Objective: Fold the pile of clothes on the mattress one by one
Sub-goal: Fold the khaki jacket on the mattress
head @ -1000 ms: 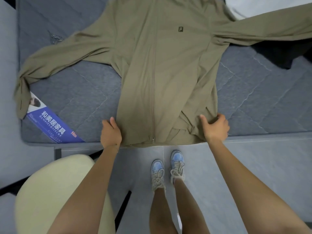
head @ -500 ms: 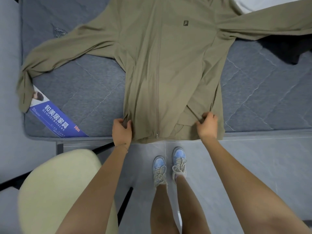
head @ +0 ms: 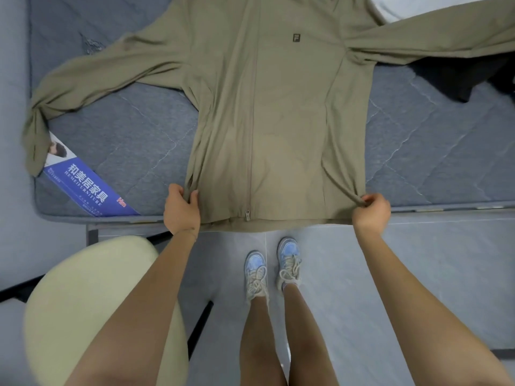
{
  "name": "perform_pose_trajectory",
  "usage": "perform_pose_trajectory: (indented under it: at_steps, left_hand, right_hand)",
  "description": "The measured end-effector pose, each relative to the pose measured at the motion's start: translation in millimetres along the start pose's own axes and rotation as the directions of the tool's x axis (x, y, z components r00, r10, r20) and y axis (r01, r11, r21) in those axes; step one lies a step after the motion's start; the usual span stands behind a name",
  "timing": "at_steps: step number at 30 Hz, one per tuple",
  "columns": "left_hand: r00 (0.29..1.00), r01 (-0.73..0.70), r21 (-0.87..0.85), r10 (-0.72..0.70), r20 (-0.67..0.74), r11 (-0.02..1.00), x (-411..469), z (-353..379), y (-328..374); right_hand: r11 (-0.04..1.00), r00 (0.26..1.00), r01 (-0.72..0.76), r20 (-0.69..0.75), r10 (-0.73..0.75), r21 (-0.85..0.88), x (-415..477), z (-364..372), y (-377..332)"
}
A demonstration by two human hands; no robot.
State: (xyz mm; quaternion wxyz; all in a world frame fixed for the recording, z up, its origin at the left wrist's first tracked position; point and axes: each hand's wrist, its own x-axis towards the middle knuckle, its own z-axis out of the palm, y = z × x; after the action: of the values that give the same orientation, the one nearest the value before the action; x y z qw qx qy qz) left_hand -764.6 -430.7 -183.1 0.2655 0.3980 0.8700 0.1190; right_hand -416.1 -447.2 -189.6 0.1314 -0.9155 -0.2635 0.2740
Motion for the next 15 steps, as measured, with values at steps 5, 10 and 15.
perform_pose_trajectory:
  at_steps: [5,10,15]
  left_hand:
    - [0.996,-0.068,0.146,0.058,0.069,0.987,-10.1,5.6,8.8]
    - [0.951,-0.297,0.162,0.278,0.133,0.941,-15.2,9.2,44.5]
    - [0.906,-0.417,0.25,0.377,0.192,0.874,-3.7,-12.0,89.2]
  right_hand:
    - [0.959,0.978,0.197,0.104,-0.179,-0.202,-16.7,4.7,-19.3]
    - [0.873,0.87,0.465,0.263,-0.418,-0.151,-39.2,18.3,-73.8]
    - [0.769,0.766,0.623,0.313,-0.562,-0.142,-48.7,8.6,-138.7]
